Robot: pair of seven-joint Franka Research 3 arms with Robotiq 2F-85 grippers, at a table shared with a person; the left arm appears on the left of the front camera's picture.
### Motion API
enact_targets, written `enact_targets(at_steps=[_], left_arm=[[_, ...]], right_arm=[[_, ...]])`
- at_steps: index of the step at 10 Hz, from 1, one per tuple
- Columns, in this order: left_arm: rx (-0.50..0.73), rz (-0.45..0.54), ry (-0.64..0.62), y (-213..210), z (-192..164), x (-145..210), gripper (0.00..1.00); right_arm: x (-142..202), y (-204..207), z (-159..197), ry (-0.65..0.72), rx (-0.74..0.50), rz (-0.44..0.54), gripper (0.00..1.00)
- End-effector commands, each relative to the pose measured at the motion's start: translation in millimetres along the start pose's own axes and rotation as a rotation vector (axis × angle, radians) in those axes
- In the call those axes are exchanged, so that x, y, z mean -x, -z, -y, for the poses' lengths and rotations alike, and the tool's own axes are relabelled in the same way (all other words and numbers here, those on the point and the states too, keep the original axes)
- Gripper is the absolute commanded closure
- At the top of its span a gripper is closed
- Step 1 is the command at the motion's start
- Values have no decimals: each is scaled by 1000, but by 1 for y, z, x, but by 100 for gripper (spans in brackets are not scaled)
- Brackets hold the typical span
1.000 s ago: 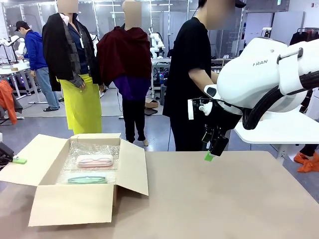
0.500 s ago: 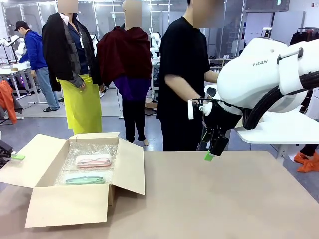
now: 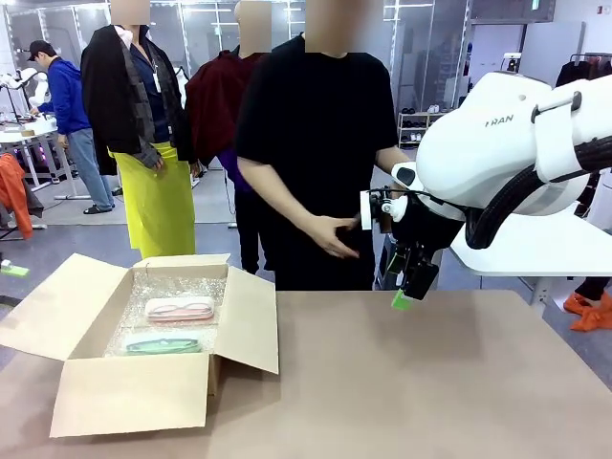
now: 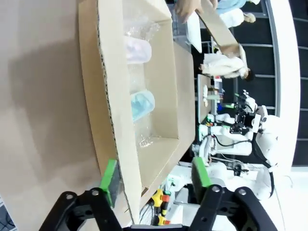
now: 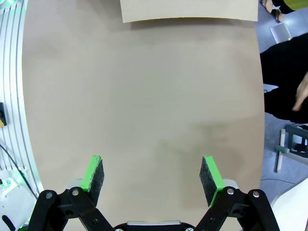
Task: Pack the glasses set securely to prepare it for shipping.
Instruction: Position the Package Box on the left side of the table.
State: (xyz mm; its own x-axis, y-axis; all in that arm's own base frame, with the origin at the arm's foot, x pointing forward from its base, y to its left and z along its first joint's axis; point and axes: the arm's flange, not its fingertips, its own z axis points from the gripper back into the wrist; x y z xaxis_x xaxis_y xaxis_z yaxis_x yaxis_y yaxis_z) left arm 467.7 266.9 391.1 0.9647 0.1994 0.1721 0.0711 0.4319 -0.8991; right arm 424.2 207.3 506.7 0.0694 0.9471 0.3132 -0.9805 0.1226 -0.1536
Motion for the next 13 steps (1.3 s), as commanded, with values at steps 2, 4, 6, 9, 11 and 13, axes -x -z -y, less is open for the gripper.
enact_targets(at_steps=[2, 4, 6, 9, 11, 13], left_arm=[[-146, 82, 101, -8, 44, 37, 0], [-202, 123, 199, -15, 82, 60, 0], [-221, 110, 308, -11, 112, 84, 0], [-226, 73, 392, 16, 123, 99, 0], [-234, 28, 472, 37, 131, 111, 0], [-304, -63, 585, 73, 159, 125, 0]], right_arm=[[-3, -1, 0, 6, -3, -9, 0], [-3, -1, 0, 6, -3, -9, 0], [-3, -1, 0, 6, -3, -9, 0], [-3, -1, 0, 6, -3, -9, 0], [-3, -1, 0, 6, -3, -9, 0], [-3, -1, 0, 6, -3, -9, 0]])
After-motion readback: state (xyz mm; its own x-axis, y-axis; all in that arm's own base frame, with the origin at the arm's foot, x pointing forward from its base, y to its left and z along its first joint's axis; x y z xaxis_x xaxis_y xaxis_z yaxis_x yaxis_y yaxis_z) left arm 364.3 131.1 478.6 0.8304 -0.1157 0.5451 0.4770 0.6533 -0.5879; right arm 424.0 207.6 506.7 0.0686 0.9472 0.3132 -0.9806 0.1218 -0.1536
